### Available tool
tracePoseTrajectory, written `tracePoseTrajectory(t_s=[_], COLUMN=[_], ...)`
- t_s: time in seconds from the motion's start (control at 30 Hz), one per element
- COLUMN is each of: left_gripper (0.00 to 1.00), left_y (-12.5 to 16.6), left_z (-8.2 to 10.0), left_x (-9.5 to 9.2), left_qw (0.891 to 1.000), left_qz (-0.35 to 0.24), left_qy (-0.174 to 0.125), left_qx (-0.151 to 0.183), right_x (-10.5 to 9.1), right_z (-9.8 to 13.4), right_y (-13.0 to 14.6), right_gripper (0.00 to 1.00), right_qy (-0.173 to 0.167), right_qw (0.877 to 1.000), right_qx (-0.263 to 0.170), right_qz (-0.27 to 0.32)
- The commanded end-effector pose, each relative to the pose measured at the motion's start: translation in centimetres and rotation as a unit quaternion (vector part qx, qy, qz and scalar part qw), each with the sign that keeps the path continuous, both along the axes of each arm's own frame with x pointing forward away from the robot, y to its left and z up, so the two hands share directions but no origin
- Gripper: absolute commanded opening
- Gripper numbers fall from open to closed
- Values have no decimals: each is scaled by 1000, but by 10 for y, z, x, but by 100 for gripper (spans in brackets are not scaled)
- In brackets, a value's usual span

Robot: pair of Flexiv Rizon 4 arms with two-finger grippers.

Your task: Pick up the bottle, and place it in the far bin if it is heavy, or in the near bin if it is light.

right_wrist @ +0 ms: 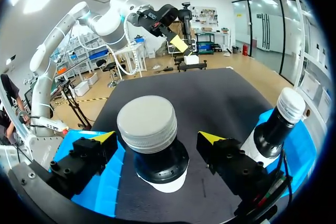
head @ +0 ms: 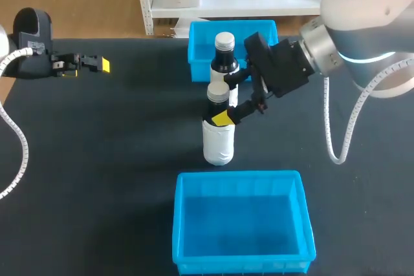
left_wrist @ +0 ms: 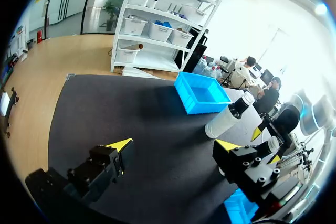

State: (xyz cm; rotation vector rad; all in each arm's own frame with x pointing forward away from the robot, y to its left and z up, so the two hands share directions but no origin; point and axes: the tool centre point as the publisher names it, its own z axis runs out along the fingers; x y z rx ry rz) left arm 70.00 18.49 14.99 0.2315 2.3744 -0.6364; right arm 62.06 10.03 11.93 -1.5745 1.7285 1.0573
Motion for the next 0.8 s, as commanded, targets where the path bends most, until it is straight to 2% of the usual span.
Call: tracePoseTrajectory(t_s=[0.03,0.07,0.2,0.4,0.47,0.8], left_gripper=[100,100,100,100,100,100], left_y=[0,0,0,0,0,0], left_z=[0,0,0,0,0,0], left_x=[0,0,0,0,0,0], left_qw=[1000,1000,1000,1000,1000,1000], left_qz=[0,0,0,0,0,0], left_qy=[0,0,0,0,0,0], left_qx=[0,0,0,0,0,0], right_x=[2,2,2,3,3,3], right_z=[-2,-2,-2,-3,-3,-3], right_y=[2,2,2,3,3,3], right_gripper=[85,83,87,82,71,50], right_qy=[1,1,3,3,4,6], right_qw=[1000,1000,1000,1000,1000,1000], right_qx=[3,3,4,5,6,9], right_qz=[2,2,2,2,2,1])
